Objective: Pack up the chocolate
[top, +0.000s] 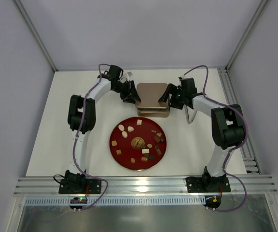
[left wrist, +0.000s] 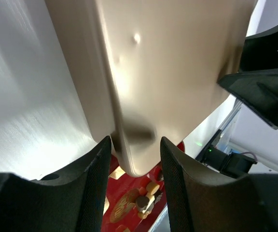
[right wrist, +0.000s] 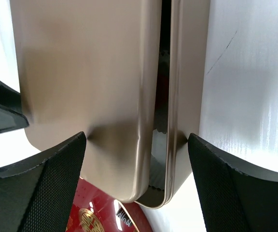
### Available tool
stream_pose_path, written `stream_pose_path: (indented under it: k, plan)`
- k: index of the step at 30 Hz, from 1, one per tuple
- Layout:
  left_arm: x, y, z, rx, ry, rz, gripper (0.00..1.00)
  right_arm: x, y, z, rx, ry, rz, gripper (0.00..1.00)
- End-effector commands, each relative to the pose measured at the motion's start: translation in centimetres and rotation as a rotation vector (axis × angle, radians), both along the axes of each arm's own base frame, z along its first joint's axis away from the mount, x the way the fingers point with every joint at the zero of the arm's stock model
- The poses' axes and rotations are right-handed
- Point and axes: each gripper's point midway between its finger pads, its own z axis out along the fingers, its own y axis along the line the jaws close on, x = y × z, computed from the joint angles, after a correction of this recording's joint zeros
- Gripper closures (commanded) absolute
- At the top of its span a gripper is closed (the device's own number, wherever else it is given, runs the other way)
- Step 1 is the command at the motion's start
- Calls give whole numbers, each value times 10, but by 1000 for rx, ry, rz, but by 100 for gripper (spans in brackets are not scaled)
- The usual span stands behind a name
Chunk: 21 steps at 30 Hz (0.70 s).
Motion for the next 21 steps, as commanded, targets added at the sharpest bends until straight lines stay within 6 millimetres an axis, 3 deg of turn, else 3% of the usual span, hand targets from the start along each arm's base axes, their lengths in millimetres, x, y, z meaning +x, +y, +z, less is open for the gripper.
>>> stream_pose_path:
  k: [1,21]
  plan:
    - [-7,5,-7,62,-1,-29,55,13,6,13,20,-58,-8,14]
    - [-33,-7,-7,143,-11,-109,55,12,6,11,39,-52,-26,17]
